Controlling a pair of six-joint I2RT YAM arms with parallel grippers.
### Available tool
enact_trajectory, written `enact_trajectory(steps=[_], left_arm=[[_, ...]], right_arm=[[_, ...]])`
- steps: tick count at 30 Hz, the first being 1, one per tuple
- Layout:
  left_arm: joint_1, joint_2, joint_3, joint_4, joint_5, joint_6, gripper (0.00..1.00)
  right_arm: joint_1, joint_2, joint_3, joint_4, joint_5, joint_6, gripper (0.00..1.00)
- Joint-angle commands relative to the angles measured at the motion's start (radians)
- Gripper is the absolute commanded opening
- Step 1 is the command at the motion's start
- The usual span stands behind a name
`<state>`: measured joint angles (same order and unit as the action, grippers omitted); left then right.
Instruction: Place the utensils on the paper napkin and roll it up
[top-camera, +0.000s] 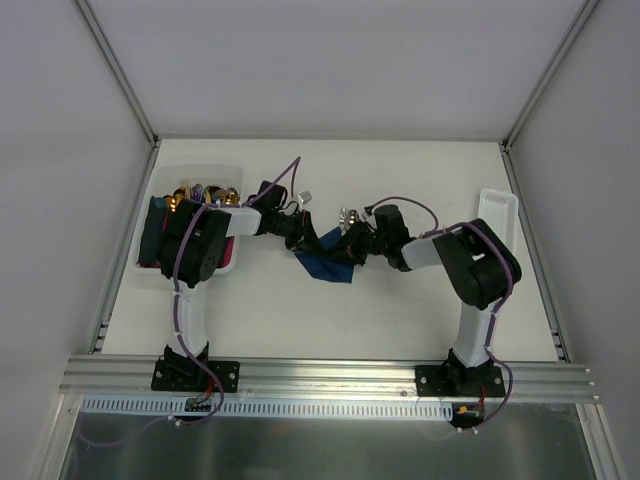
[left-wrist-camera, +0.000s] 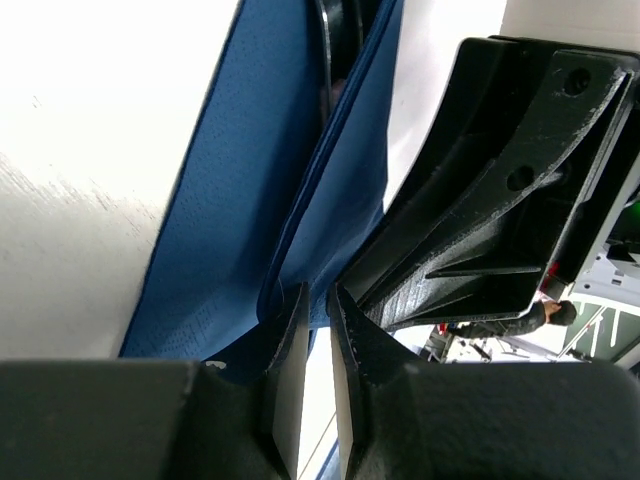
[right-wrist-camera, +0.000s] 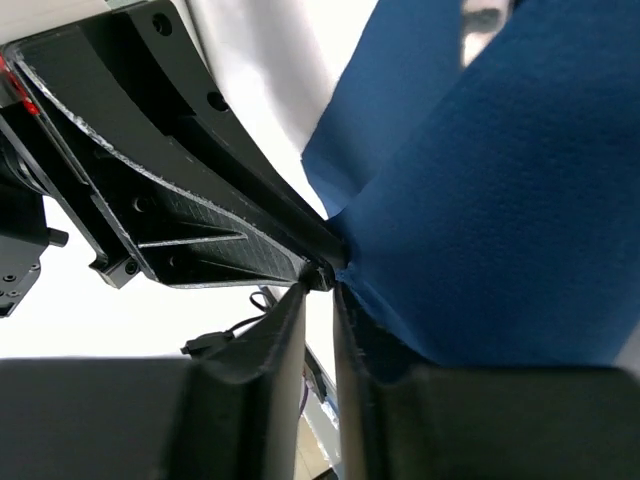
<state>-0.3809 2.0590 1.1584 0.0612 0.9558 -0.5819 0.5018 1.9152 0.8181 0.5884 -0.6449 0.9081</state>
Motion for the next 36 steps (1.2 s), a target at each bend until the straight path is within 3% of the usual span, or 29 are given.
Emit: enact_trajectory(steps=[1, 6, 14, 23, 36], left_arm=[[-0.035, 0.004, 0.034, -0.015, 0.061, 0.011, 0.15], [-0.033, 0.027, 0.041, -0.015, 0.063, 0.005, 0.15], [-0.029, 0.041, 0.034, -0.070, -0.017, 0.043, 0.12], [-0.023, 0.041, 0.047, -0.133, -0.058, 0.070, 0.11], [-0.024, -0.016, 0.058, -0.136, -0.006, 0.086, 0.13]], right_arm=[[0.011, 0.011, 0.004, 0.080, -0.002, 0.003, 0.17], [0.009, 0.008, -0.004, 0.131, -0.012, 0.020, 0.13], [-0.002, -0.091, -0.013, 0.123, -0.022, 0.023, 0.18], [-0.014, -0.206, -0.063, -0.091, 0.030, -0.107, 0.18], [-0.011, -0.133, -0.045, -0.271, 0.123, -0.210, 0.07]])
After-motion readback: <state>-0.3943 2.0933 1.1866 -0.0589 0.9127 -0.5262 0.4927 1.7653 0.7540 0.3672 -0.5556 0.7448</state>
